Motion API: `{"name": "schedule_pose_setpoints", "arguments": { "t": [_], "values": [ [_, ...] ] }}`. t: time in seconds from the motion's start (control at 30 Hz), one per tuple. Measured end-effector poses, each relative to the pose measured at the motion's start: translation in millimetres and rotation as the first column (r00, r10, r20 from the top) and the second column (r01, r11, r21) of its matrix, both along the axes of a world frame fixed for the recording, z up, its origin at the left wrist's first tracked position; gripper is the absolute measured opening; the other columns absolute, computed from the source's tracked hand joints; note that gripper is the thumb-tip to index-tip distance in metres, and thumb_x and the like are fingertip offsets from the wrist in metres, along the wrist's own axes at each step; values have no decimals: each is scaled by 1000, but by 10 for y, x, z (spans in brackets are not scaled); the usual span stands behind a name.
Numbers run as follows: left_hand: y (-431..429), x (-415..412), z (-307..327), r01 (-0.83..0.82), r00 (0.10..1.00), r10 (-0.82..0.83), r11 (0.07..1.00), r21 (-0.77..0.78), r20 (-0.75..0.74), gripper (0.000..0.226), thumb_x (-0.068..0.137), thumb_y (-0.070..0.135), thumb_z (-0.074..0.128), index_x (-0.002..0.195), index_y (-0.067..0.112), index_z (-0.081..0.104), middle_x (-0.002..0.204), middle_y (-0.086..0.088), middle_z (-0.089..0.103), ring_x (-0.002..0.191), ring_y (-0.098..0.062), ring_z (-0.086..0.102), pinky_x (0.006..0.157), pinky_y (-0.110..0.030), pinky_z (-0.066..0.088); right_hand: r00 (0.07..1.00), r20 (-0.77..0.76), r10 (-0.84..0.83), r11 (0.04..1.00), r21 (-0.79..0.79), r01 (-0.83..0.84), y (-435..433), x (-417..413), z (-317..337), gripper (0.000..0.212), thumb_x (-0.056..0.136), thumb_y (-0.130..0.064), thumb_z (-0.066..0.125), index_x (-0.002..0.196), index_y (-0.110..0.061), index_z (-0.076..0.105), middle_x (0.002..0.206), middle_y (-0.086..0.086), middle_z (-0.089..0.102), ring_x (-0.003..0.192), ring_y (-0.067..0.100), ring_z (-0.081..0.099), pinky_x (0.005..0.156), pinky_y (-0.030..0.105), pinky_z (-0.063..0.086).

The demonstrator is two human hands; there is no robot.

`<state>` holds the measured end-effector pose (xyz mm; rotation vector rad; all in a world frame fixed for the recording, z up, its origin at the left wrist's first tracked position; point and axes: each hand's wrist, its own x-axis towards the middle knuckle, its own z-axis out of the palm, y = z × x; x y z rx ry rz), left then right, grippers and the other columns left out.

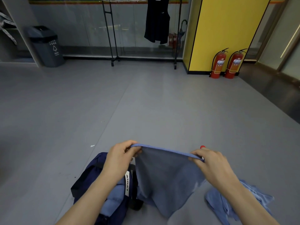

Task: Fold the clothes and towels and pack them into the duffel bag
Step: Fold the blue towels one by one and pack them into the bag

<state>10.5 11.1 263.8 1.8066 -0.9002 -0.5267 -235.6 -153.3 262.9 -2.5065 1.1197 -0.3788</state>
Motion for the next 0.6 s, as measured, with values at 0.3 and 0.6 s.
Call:
{"name": "schedule_pose_setpoints", "arguments": {
  "t": [0.3, 0.6],
  "values": [
    [-226, 307, -499, -39, 994, 44, 998, 54, -99, 26, 95, 22, 66, 89, 44, 78, 88, 3, 77, 86, -26, 71, 86, -45, 56, 944, -298, -140, 990, -72, 125, -485, -207, -326, 16, 96, -30, 52, 82, -27, 60, 82, -9, 67, 88, 23, 63, 70, 35, 47],
    [-1158, 757, -221, -17, 994, 10, 998, -67, -111, 18, 103, 20, 54, 101, 29, 71, 107, -1, 73, 116, -24, 64, 91, -39, 53, 926, 238, -293, 939, 255, 232, -1338, 397, -65, 27, 86, -12, 50, 70, -23, 70, 75, 3, 74, 75, 21, 75, 84, 46, 59]
  ]
}}
